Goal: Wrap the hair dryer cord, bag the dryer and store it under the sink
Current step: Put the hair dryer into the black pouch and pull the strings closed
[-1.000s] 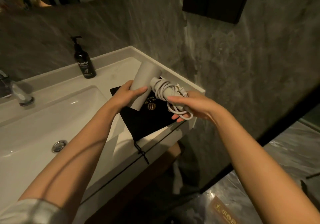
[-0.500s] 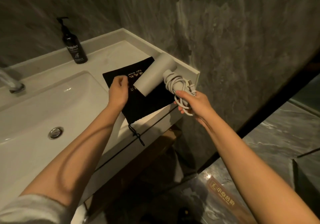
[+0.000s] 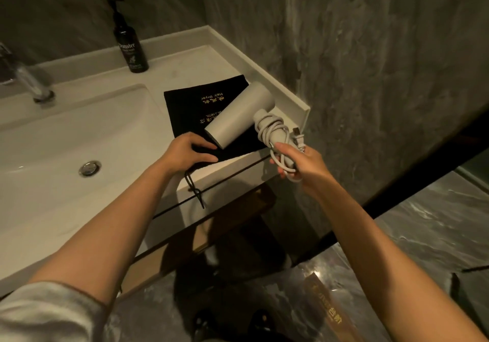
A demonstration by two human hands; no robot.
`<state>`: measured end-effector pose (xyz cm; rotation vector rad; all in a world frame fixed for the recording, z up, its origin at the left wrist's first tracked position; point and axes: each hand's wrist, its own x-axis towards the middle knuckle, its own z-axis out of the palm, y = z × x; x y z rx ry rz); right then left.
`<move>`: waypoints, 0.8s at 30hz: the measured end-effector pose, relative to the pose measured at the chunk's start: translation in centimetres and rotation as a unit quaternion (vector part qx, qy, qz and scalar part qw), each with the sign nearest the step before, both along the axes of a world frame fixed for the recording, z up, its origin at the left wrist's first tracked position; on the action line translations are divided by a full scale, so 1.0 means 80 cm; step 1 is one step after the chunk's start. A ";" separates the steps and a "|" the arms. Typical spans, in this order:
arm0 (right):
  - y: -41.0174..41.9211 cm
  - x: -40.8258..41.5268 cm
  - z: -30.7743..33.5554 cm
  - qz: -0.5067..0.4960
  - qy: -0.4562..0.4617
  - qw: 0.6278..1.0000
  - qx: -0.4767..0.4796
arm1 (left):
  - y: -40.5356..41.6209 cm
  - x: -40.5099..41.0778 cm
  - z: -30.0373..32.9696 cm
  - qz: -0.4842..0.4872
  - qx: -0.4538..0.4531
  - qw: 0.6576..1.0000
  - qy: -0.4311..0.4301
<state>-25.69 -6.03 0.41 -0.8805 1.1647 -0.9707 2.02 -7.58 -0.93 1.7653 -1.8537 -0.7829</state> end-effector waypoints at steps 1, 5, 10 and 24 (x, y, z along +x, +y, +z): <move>0.000 -0.002 -0.001 0.010 -0.007 1.000 0.003 | 0.000 0.000 0.001 0.012 0.001 1.000 0.021; 0.000 -0.004 0.001 0.055 -0.032 0.998 -0.007 | 0.000 -0.008 0.004 0.114 -0.003 0.990 0.083; 0.000 -0.003 0.010 0.126 -0.071 0.989 -0.025 | -0.001 -0.016 0.020 0.281 0.025 0.914 0.291; 0.014 -0.022 0.000 0.291 -0.003 0.957 0.023 | -0.001 -0.014 0.054 0.211 0.018 0.907 0.363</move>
